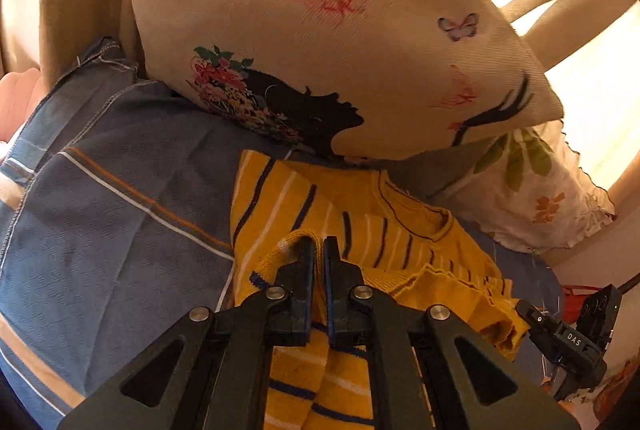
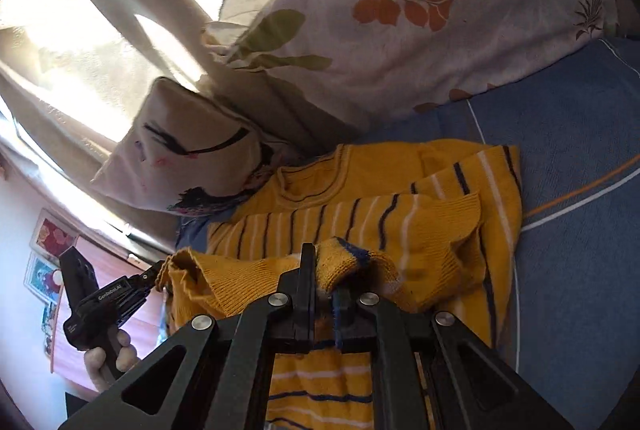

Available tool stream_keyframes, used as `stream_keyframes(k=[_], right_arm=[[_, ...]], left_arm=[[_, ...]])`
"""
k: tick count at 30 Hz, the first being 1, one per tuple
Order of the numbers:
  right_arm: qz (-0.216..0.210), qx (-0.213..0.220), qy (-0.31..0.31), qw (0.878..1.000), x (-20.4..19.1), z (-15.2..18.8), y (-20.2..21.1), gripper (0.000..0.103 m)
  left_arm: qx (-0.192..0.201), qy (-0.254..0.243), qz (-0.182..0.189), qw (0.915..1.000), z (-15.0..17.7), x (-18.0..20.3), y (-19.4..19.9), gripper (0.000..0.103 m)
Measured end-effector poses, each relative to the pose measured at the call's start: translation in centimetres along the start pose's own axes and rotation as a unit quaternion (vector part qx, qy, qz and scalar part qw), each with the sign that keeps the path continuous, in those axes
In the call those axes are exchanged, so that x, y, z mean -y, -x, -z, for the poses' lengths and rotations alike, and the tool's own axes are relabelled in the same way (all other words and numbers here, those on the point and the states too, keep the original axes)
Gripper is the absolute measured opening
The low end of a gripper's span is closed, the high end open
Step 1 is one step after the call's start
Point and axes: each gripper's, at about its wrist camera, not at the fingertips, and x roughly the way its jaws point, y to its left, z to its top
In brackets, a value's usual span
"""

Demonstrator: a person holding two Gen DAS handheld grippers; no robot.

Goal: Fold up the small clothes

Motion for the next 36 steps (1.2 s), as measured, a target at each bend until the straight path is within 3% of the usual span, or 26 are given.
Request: stream_keyframes(k=[2,4,6,10,12,15,18,21,25,28,29,30,31,32,36], right_arm=[[0.029,-0.012,-0.027,0.999,2.1,-1.3,-2.3,0.024],[0.018,-0.024,-0.047,0.998,3.7,-1.8,-3.4,0.029],[0.001,-0.02,-0.04,0.999,4.1,-1.9,-3.0,0.036],[0.0,0.01,0.005,1.0,2.9,-2.2,-0.9,0.076],[0.018,0.038,0.027,0.999,2.2,-2.6,0.7,0.077],[0.027,0.052,0.062,0.996,0.9,-2.5,2.2,0.077],[0.051,0.035,0.143,0.988,-1.6,-0.9,2.0,0.077],[0.103,0.013,0.251,0.962,-4.2,1.7,0.6,0.078],[0.185,0.0,0.388,0.903,-6.5,4.6,-2.1,0.079],[0.229,-0.015,0.451,0.863,-6.8,5.9,-4.7,0.078],[0.244,-0.017,0.462,0.852,-6.7,6.0,-5.5,0.077],[0.253,-0.019,0.465,0.848,-6.6,5.9,-6.1,0.061],[0.253,-0.025,0.456,0.853,-6.4,5.4,-6.5,0.034],[0.249,-0.034,0.434,0.865,-6.0,4.4,-6.9,0.023],[0.215,-0.033,0.316,0.924,-3.7,-0.7,-7.6,0.011]], left_arm=[[-0.029,0.045,0.015,0.9985,-0.8,-1.5,-2.2,0.005],[-0.035,0.071,0.047,0.9958,-1.1,-2.7,-2.7,0.005],[-0.035,0.064,0.061,0.9955,-1.1,-3.0,-2.3,0.008],[-0.016,0.048,0.058,0.9971,-1.1,-3.5,-0.8,0.023],[0.002,0.037,0.046,0.9982,-1.0,-3.6,0.6,0.034],[0.019,0.017,0.045,0.9987,-0.4,-3.5,2.6,0.036],[0.027,-0.025,0.045,0.9983,1.0,-2.4,4.4,0.042],[0.017,-0.078,0.047,0.9957,3.0,-1.0,4.7,0.05],[-0.001,-0.148,0.012,0.9889,5.6,0.1,3.7,0.052],[-0.027,-0.165,-0.008,0.9859,6.6,0.0,2.3,0.052],[-0.03,-0.165,-0.021,0.9856,6.7,-0.2,2.0,0.051],[-0.034,-0.165,-0.031,0.9853,6.7,-0.4,1.9,0.05],[-0.038,-0.159,-0.034,0.986,6.3,-0.6,1.6,0.041],[-0.044,-0.148,-0.033,0.9874,5.8,-0.9,1.2,0.033],[-0.052,-0.117,-0.046,0.9907,3.3,-1.6,-1.1,0.031]])
